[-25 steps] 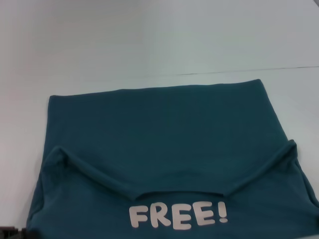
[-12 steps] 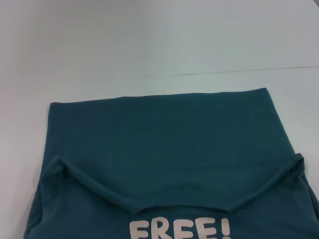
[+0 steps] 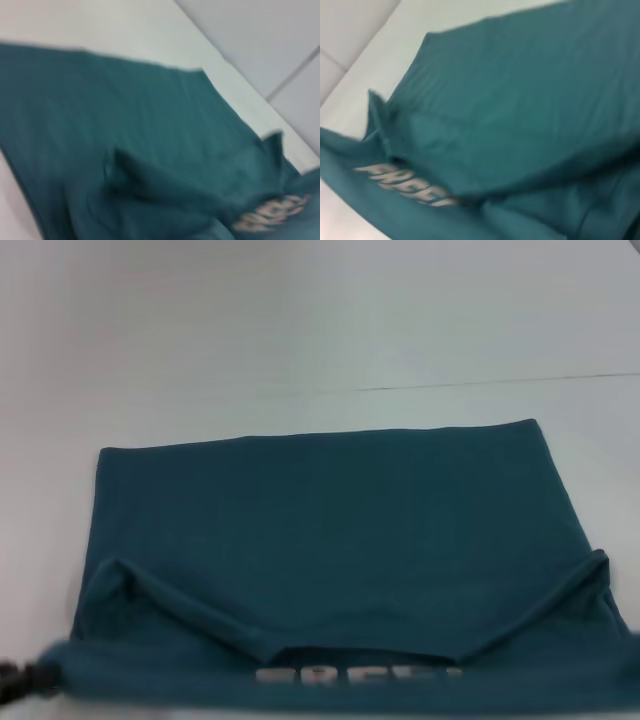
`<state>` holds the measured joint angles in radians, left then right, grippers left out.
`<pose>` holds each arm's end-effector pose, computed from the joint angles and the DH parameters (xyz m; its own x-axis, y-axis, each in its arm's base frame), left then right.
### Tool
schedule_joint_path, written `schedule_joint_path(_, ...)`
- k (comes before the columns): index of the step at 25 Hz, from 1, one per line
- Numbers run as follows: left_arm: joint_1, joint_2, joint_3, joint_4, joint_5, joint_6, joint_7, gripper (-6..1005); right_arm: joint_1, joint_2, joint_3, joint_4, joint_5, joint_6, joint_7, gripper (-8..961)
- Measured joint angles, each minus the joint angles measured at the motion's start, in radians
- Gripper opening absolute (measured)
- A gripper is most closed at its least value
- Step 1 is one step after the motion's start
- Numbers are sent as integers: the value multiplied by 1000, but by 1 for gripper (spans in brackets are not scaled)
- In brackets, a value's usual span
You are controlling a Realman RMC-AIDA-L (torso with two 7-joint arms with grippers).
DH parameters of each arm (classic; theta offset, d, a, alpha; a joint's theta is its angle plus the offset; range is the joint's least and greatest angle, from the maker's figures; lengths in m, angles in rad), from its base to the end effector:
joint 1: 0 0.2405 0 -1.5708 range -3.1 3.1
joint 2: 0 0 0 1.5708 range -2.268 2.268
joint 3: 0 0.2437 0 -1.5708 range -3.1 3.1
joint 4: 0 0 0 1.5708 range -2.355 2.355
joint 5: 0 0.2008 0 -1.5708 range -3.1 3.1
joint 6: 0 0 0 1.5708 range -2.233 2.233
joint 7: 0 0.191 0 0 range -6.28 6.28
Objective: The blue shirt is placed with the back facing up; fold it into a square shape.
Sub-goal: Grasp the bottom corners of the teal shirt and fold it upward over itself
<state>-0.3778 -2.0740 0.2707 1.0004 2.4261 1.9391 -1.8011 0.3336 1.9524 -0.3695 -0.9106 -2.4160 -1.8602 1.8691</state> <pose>-0.3059 0.2537 0.0391 0.5130 0.7553 0.4080 0.8361 -0.5472 -0.0383 0.3413 0.2502 0.0627 0.4574 -0.8211 -0.3413 -0.8864 -0.4518 -0.1008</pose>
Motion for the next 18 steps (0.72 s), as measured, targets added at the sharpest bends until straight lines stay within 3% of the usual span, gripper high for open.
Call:
schedule_joint_path(7,-149,40,-59,-102,-35,-182,-45,85,160,-6,-16,16,0,160,53,92)
schedule_joint_path(11,-202,44,-57,-133,-39,-287,-79,90,246,-9,-21,70,1,288,58,96)
schedule_joint_path(14,-274,44,-56,-171,-43,-439,-119,93,300,-12,-44,134,0,409,57,98)
schedule_joint_path(18,-332,34,-44,-195,-62,-593,-132,98,356,2,-83,213,7,606,38,101)
